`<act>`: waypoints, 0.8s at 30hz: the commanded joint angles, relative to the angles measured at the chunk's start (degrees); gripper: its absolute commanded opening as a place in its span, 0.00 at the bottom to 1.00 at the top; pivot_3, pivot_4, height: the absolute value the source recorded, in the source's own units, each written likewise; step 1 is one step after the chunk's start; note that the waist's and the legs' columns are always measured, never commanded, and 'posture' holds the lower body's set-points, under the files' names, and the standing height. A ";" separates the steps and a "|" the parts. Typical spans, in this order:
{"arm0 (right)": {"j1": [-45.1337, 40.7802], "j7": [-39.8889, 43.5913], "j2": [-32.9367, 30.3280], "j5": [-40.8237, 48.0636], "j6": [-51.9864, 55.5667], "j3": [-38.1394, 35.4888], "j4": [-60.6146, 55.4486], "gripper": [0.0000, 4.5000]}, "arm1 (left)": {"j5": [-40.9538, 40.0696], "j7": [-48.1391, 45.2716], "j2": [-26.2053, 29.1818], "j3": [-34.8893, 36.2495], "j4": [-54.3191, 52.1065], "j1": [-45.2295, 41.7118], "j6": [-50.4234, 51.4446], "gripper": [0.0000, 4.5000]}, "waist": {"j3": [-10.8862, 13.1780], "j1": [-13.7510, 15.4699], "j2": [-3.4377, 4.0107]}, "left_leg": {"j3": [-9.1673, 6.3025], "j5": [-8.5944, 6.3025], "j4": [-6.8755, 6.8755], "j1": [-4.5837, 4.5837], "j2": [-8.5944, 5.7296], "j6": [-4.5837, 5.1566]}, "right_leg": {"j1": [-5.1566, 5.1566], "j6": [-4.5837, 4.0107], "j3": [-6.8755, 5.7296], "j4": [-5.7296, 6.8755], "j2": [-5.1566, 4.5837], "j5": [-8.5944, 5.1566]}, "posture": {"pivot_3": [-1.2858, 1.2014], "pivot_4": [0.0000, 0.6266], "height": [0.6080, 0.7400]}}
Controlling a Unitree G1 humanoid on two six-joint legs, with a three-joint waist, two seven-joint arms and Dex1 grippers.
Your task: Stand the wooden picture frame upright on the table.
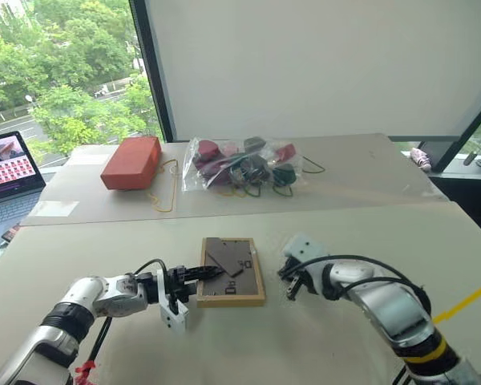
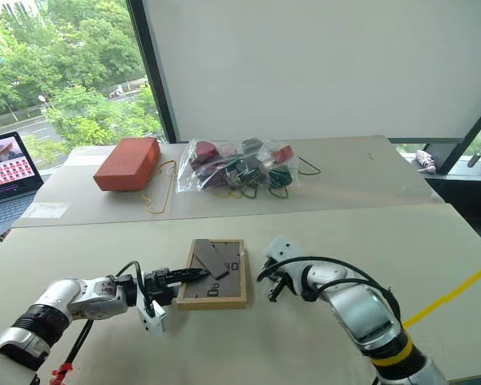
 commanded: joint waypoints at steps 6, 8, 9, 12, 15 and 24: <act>-18.16 6.85 10.73 15.71 4.98 -8.33 9.63 0.47 | -0.34 -2.81 -0.05 -3.42 -1.12 3.21 1.08 0.26 | -0.07 -0.64 0.12 | -0.03 -0.01 -0.04 0.14 0.01 0.01 | 0.00 -0.01 0.01 0.44 0.01 0.00 | 0.52 0.24 1.00; -21.32 8.80 13.88 18.74 7.79 -7.20 13.93 0.61 | -0.45 -3.00 -0.11 -3.49 -1.59 3.32 1.29 0.26 | -0.07 -0.61 0.12 | -0.04 -0.02 -0.04 0.14 0.00 0.03 | 0.02 -0.01 -0.02 0.46 0.00 -0.01 | 0.52 0.24 1.00; -22.53 9.17 14.96 18.91 7.58 -6.27 16.58 0.69 | -0.58 -3.14 -0.14 -3.52 -1.73 3.38 1.37 0.26 | -0.07 -0.58 0.12 | -0.03 -0.02 -0.04 0.14 -0.01 0.03 | 0.01 -0.01 -0.01 0.46 -0.01 -0.01 | 0.52 0.24 1.00; -24.79 12.61 14.98 16.83 4.10 -0.18 24.56 0.93 | -1.47 -3.61 -0.28 -3.39 -2.59 3.78 1.28 0.26 | -0.07 -0.58 0.12 | -0.02 -0.01 -0.04 0.13 -0.02 0.03 | -0.03 -0.01 -0.02 0.47 -0.03 -0.01 | 0.52 0.24 1.00; -25.89 15.83 14.59 15.30 1.25 3.91 31.24 0.99 | -2.04 -4.24 -0.31 -3.29 -3.44 4.10 1.45 0.26 | -0.07 -0.58 0.13 | -0.03 -0.01 -0.04 0.13 -0.03 0.03 | -0.05 -0.01 -0.03 0.47 -0.03 -0.01 | 0.52 0.24 1.00; -27.19 23.50 19.38 21.36 3.08 2.30 34.43 0.99 | -3.66 -5.87 -0.20 -2.80 -4.95 5.37 2.63 0.26 | -0.10 -0.99 0.17 | -0.06 -0.02 -0.05 0.12 -0.03 0.03 | -0.08 -0.01 -0.05 0.51 -0.05 -0.01 | 0.52 0.24 1.00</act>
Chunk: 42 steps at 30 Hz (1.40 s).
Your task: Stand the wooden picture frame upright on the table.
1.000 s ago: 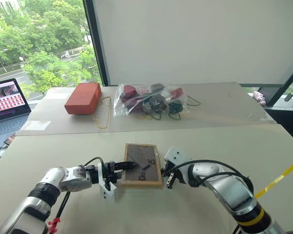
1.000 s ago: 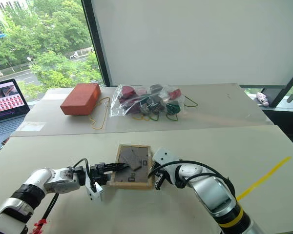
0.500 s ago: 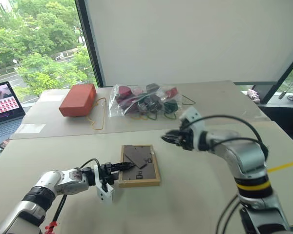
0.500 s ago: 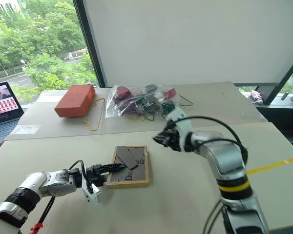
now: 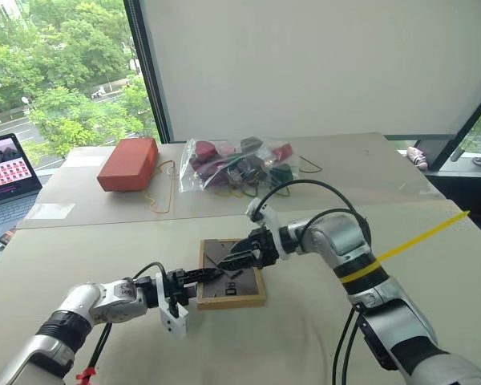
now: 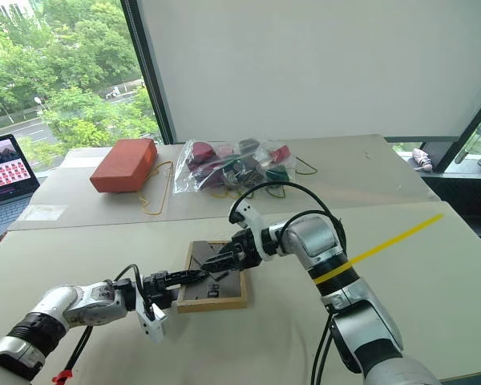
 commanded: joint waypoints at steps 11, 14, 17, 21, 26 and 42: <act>2.34 -1.44 -2.22 10.47 7.18 -9.54 -10.81 0.99 | -0.44 -3.92 -0.74 -2.99 -1.42 3.04 0.86 0.26 | 0.01 -0.03 0.00 | -0.03 0.01 0.02 -0.25 -0.02 -0.01 | -0.23 0.00 -0.02 0.01 -0.04 0.00 | 0.52 0.24 1.00; 4.56 -2.51 -5.17 9.39 7.06 -8.35 -11.59 0.99 | -0.56 -4.13 -0.89 -3.06 -1.30 3.10 0.92 0.26 | 0.01 -0.02 0.00 | -0.01 0.01 0.03 -0.26 -0.03 -0.01 | -0.21 0.00 -0.02 0.00 -0.06 0.00 | 0.52 0.24 1.00; 7.27 -3.20 -9.54 8.48 6.73 -8.61 -11.66 0.99 | -0.53 -4.03 -0.99 -3.13 -0.98 3.00 0.84 0.26 | 0.00 -0.10 0.00 | -0.01 0.00 0.02 -0.23 -0.02 -0.01 | -0.19 0.00 -0.02 0.00 -0.05 0.00 | 0.52 0.24 1.00; 11.46 -3.98 -16.54 8.37 5.93 -12.63 -14.84 0.99 | -0.45 -3.88 -0.94 -3.17 -0.24 2.61 0.80 0.26 | 0.00 -0.03 0.00 | 0.03 0.01 0.04 -0.21 -0.03 -0.01 | -0.13 0.00 -0.01 0.00 -0.06 0.00 | 0.52 0.24 1.00; 24.30 -2.51 -28.33 -4.37 -24.36 -14.23 -32.40 0.99 | -0.42 -3.56 -0.53 -3.06 0.32 2.64 0.63 0.26 | 0.00 0.44 0.02 | 0.03 0.00 0.02 -0.21 -0.02 0.00 | -0.13 0.03 -0.01 -0.03 -0.06 -0.02 | 0.52 0.24 1.00; 37.02 -25.32 -22.46 -53.08 -88.20 1.78 -31.68 0.99 | -4.62 -5.81 -0.65 -2.52 0.90 2.34 0.13 0.26 | 0.04 0.14 -0.11 | 0.32 0.03 0.00 0.21 0.02 -0.06 | 0.14 0.06 0.10 -0.43 -0.04 -0.07 | 0.52 0.24 1.00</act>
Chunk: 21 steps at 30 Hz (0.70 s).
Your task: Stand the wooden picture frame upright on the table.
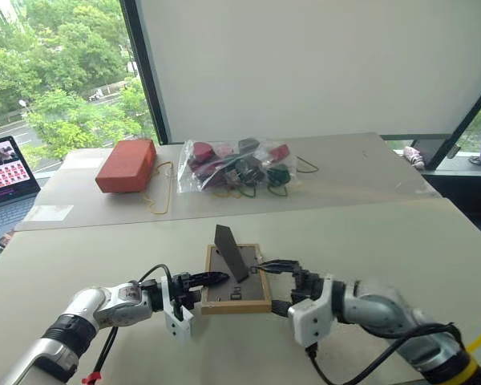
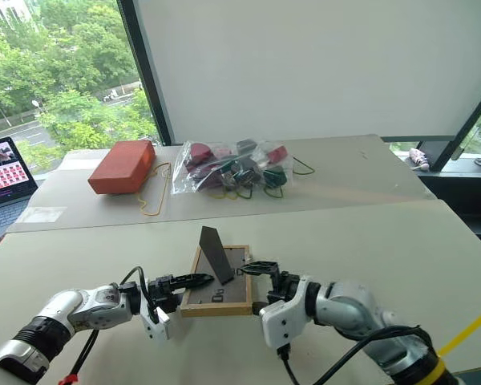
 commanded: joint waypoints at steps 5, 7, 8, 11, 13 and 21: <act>-1.36 -4.61 3.78 -4.86 -3.43 -0.05 2.42 0.68 | -2.30 -3.96 0.28 -1.20 1.36 1.91 -0.13 0.26 | 0.00 -0.03 -0.01 | -0.01 -0.01 -0.02 0.01 0.01 0.02 | 0.01 -0.01 0.00 -0.02 0.02 0.00 | 0.52 0.24 1.00; -1.29 -4.50 4.08 -4.93 -3.67 -0.27 2.69 0.53 | -3.68 -4.53 0.14 -0.94 1.25 2.15 -0.14 0.26 | 0.00 -0.07 -0.01 | -0.01 -0.01 -0.02 0.01 0.02 0.01 | 0.01 -0.01 0.00 -0.01 0.02 0.00 | 0.52 0.24 1.00; -1.19 -4.47 4.24 -4.81 -3.70 -0.46 2.66 0.44 | -5.07 -5.13 -0.01 -0.76 1.24 2.35 -0.03 0.26 | 0.00 -0.11 -0.01 | -0.01 -0.01 -0.02 0.00 0.02 0.02 | 0.00 -0.02 0.00 -0.01 0.03 0.00 | 0.52 0.24 1.00; -0.97 -4.46 4.57 -3.98 -3.15 -1.11 1.80 0.29 | -9.26 -6.68 -0.25 -0.21 1.17 2.83 -0.28 0.48 | 0.00 -0.13 -0.01 | -0.01 -0.01 -0.04 0.04 0.03 0.02 | 0.01 -0.03 0.00 0.01 0.04 0.00 | 0.52 0.24 1.00; -1.04 -4.17 4.88 -2.35 -1.91 -2.32 0.59 0.27 | -13.00 -8.14 -0.66 1.25 0.56 3.89 2.22 0.62 | 0.00 -0.04 -0.01 | -0.02 -0.01 -0.04 0.05 0.02 0.02 | 0.04 -0.03 0.00 0.00 0.04 0.00 | 0.52 0.24 1.00; -9.36 4.91 6.85 22.69 26.01 -14.46 -5.01 0.27 | -38.29 -15.03 -0.50 13.91 -10.20 18.05 21.39 0.85 | 0.16 -0.77 -0.06 | -0.06 -0.02 -0.03 -0.08 0.06 0.04 | -0.11 -0.04 0.00 0.01 0.04 0.00 | 0.52 0.24 1.00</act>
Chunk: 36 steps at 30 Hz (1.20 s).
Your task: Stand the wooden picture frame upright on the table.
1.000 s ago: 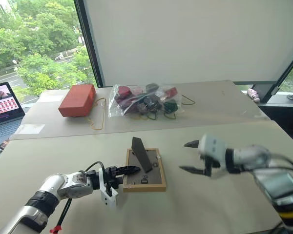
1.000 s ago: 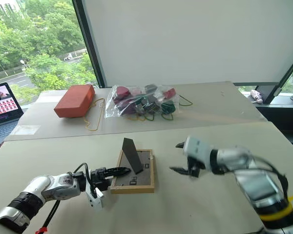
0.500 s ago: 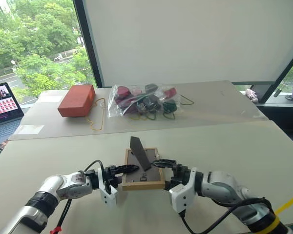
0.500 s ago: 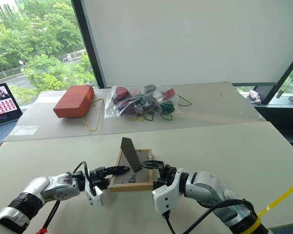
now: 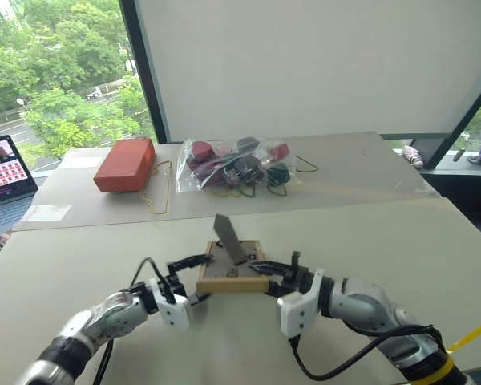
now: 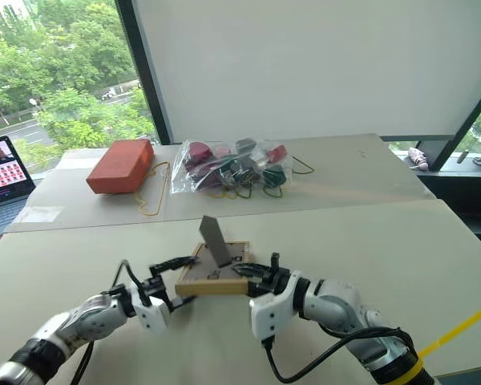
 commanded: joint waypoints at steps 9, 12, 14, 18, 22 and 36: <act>-29.21 10.87 -1.04 49.66 77.40 -20.76 -3.86 0.27 | -9.96 -5.98 -3.55 10.32 -20.79 17.92 18.41 0.85 | 0.13 1.20 0.07 | -0.14 -0.08 -0.03 -0.16 0.01 0.12 | -0.08 -0.06 -0.15 0.28 -0.03 -0.01 | 0.52 0.24 1.00; -34.68 10.75 0.08 56.27 93.23 -22.93 3.21 0.27 | -11.24 -7.55 -5.13 11.20 -23.91 19.16 20.11 0.85 | 0.13 1.56 0.07 | -0.13 -0.08 0.03 -0.33 -0.02 0.13 | -0.15 -0.06 -0.17 0.27 -0.09 0.00 | 0.52 0.24 1.00; -35.79 10.54 0.35 58.35 97.51 -23.00 5.38 0.27 | -12.29 -9.03 -5.57 11.60 -25.41 19.70 20.59 0.85 | 0.13 1.67 0.08 | -0.18 -0.09 0.02 -0.35 -0.01 0.14 | -0.18 -0.07 -0.21 0.29 -0.06 0.00 | 0.52 0.24 1.00; -33.79 10.58 -0.07 58.41 97.14 -19.24 7.53 0.27 | -19.35 -14.26 -5.56 11.94 -29.25 21.53 22.71 0.85 | 0.13 1.50 0.08 | -0.18 -0.12 0.00 -0.40 -0.01 0.19 | -0.20 -0.08 -0.24 0.24 -0.07 -0.01 | 0.52 0.24 1.00; -32.07 11.88 -0.33 58.94 96.46 -16.24 8.44 0.27 | -30.35 -21.23 -4.90 11.82 -36.28 23.51 30.96 0.85 | 0.14 1.30 0.09 | -0.18 -0.14 0.00 -0.41 0.00 0.24 | -0.20 -0.08 -0.24 0.19 -0.07 -0.02 | 0.52 0.24 1.00; -30.97 11.12 -1.10 58.13 92.99 -14.36 10.64 0.67 | -32.60 -26.86 -7.05 15.15 -41.69 25.49 37.86 0.87 | 0.14 1.27 0.09 | -0.17 -0.14 0.04 -0.37 0.00 0.24 | -0.15 -0.08 -0.23 0.21 -0.02 -0.02 | 0.52 0.24 1.00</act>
